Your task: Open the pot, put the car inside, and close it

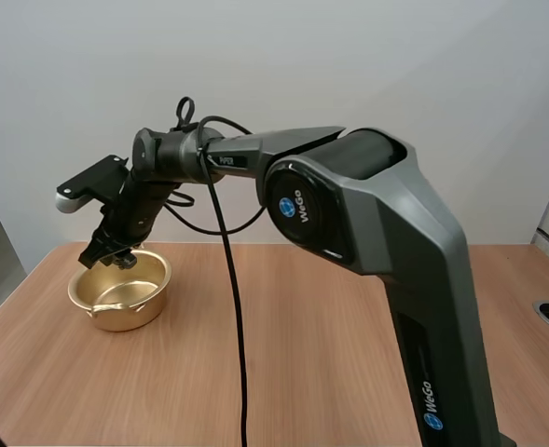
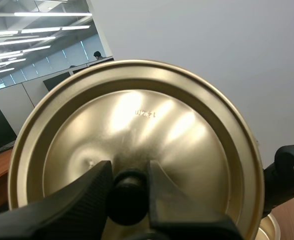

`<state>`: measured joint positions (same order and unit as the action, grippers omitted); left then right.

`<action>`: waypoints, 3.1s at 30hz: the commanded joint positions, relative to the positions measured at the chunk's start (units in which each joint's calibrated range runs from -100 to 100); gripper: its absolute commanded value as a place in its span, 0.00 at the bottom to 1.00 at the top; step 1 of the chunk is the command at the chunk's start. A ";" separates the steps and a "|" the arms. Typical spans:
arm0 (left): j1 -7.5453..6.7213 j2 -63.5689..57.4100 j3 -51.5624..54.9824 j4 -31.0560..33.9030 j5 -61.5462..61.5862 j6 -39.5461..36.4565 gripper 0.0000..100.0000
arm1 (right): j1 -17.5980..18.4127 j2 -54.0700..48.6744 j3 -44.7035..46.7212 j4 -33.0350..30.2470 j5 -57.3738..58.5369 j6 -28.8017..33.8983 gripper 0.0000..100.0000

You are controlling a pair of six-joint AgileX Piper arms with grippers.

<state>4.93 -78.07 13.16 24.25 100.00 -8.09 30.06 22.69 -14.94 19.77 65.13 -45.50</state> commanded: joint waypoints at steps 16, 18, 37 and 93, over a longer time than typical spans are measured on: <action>-0.02 -0.04 0.47 0.09 0.00 -0.01 0.00 | 0.32 12.24 -10.38 -9.02 1.62 4.18 0.00; -0.02 -0.04 0.47 0.09 0.00 -0.01 0.00 | 0.32 13.08 -10.85 -9.02 1.77 4.18 0.00; -0.02 -0.04 0.47 0.09 0.00 -0.01 0.00 | 0.39 14.14 -10.85 -9.41 -3.66 10.46 0.02; -0.02 36.59 22.87 -4.24 -30.89 -3.87 0.00 | -37.49 -34.98 -10.85 3.42 34.87 11.57 0.00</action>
<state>4.93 -48.75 36.08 19.94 75.29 -10.49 2.36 -6.85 -25.78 20.16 98.80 -32.38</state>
